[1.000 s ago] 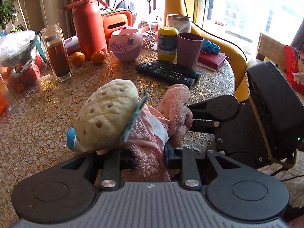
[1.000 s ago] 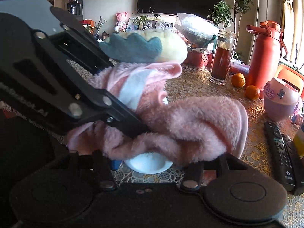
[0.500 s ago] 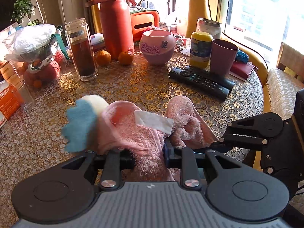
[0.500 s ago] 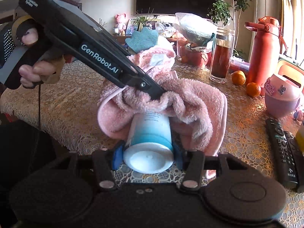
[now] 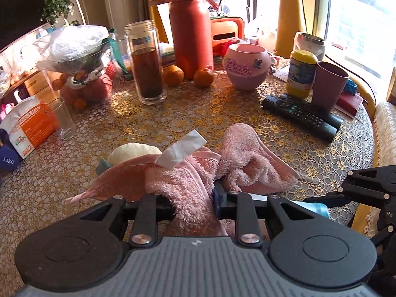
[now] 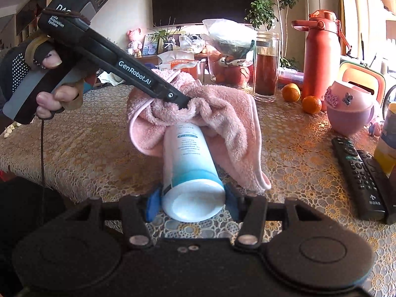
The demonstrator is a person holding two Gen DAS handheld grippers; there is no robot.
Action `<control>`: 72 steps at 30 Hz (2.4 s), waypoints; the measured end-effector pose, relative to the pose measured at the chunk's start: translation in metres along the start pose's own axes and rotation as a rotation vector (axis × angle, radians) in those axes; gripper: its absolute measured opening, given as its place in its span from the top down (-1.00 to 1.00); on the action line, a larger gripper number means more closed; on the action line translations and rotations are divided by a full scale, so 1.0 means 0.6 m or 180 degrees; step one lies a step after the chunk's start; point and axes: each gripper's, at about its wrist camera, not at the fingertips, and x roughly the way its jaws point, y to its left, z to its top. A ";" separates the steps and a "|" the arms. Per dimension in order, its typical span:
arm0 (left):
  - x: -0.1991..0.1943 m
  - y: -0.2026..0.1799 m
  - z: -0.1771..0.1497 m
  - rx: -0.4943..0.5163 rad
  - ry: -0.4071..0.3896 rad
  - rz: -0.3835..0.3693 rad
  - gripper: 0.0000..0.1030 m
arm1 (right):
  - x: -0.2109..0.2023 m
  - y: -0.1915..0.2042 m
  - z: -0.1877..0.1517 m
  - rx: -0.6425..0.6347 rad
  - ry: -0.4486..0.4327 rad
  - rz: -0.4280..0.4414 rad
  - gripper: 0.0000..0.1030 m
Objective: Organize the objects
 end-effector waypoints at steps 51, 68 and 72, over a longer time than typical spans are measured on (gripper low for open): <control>-0.046 0.013 -0.080 0.0272 0.0057 0.0232 -0.58 | -0.002 0.008 0.006 0.0006 0.0079 -0.0078 -0.03; 0.032 -0.013 -0.072 0.0281 0.0063 0.0749 0.07 | -0.003 0.012 0.005 0.0013 0.0096 -0.0094 -0.02; 0.009 0.006 -0.073 0.0115 -0.0003 0.0678 0.34 | -0.004 0.014 0.006 -0.0012 0.0107 -0.0124 -0.02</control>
